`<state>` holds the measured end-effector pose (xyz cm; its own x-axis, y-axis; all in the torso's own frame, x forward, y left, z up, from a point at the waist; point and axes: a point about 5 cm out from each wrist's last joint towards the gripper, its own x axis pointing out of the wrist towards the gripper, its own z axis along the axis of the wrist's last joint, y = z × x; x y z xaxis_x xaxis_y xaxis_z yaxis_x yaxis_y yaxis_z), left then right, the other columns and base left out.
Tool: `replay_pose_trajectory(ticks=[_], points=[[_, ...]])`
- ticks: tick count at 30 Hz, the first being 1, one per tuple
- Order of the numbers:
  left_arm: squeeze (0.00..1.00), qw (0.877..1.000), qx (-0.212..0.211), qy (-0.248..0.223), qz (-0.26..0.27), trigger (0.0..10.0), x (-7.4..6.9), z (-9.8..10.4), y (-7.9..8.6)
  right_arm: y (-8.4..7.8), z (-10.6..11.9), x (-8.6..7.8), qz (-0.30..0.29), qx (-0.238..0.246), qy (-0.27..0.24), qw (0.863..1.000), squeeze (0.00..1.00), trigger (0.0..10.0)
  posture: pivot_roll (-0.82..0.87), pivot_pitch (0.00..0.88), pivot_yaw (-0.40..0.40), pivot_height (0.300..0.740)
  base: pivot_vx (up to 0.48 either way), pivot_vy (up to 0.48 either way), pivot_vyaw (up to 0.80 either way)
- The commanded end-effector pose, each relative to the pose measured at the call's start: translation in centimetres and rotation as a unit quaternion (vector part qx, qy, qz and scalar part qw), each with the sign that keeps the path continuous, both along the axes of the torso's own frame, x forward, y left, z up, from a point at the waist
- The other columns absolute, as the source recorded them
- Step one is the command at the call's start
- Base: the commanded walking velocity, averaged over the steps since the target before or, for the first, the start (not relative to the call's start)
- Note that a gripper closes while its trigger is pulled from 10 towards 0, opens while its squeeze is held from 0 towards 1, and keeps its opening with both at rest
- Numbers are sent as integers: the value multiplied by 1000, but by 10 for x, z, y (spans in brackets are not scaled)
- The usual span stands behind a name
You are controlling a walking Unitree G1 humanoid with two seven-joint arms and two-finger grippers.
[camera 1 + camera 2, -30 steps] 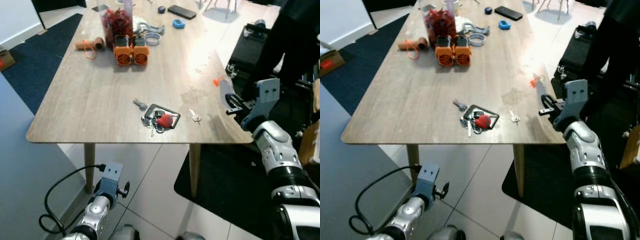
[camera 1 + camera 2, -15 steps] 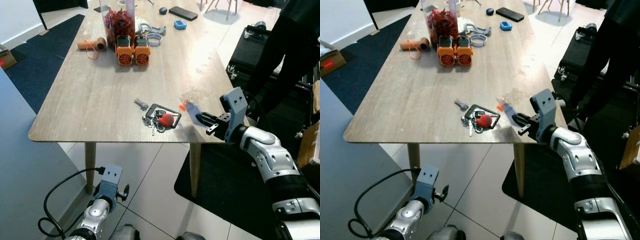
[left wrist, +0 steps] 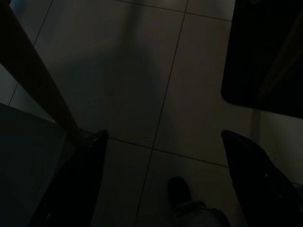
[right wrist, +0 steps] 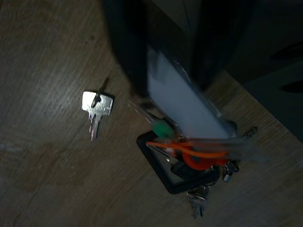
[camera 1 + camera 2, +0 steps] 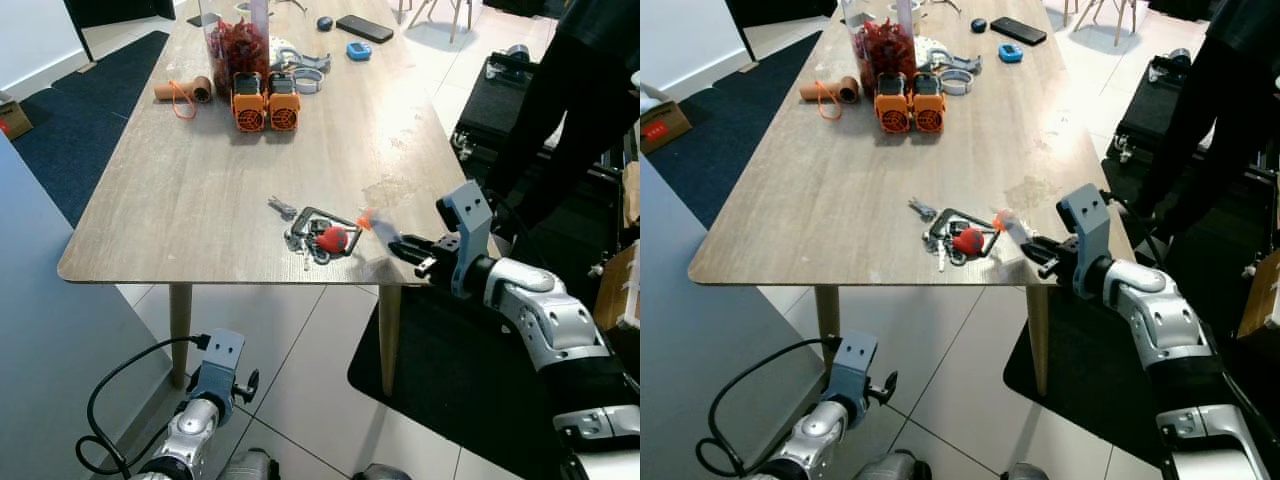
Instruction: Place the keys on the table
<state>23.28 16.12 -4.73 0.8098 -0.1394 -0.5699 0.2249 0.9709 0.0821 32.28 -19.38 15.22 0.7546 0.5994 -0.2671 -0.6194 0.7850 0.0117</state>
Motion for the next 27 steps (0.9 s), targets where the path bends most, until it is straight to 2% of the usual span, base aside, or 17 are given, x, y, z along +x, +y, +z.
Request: replay_pose_trajectory(ticks=[1,14,17,19,20,21,22,23,24,25,26,27], points=[[0,1000,1,8,-1,10000,-3,-2,1,-6,1,-2,-11,4,2,1000,1000,10000,51,88,-18,740,0,0,0],[0,1000,1,8,-1,10000,-2,-2,2,-17,7,-1,-41,6,-7,999,1000,10000,50,85,-15,740,0,0,0],[0,1000,0,9,-2,10000,-2,-2,2,-23,10,0,-57,8,-13,998,1000,10000,50,84,-14,740,0,0,0],[0,1000,0,9,-3,10000,-2,-2,2,-35,14,5,-104,4,-36,994,1000,10000,51,83,-15,740,0,0,0],[0,1000,0,9,-3,10000,-2,-2,2,-35,14,5,-104,4,-36,994,1000,10000,51,83,-15,740,0,0,0],[0,1000,0,9,-2,10000,-2,-2,1,-50,20,10,-161,6,-57,985,114,10000,51,83,-15,740,0,0,0],[0,1000,0,9,-2,10000,-2,-2,2,-64,24,14,-215,8,-76,974,0,10000,51,83,-15,740,0,0,0],[0,1000,0,9,-2,10000,-2,-2,2,-64,24,14,-215,8,-76,974,0,10000,51,83,-15,740,0,0,0],[0,1000,0,9,-2,10000,-2,-2,2,-83,28,15,-280,14,-92,955,0,10000,51,82,-16,740,0,0,0],[0,1000,1,9,-2,10000,-2,-2,2,-95,30,15,-320,18,-101,942,0,10000,51,82,-16,740,0,0,0],[0,1000,1,9,-2,10000,-2,-2,2,-95,30,15,-320,18,-101,942,0,10000,51,82,-16,740,0,0,0],[0,1000,1,10,-1,10000,-3,-2,3,-112,33,12,-372,25,-113,921,0,10000,51,82,-16,740,0,0,0]])
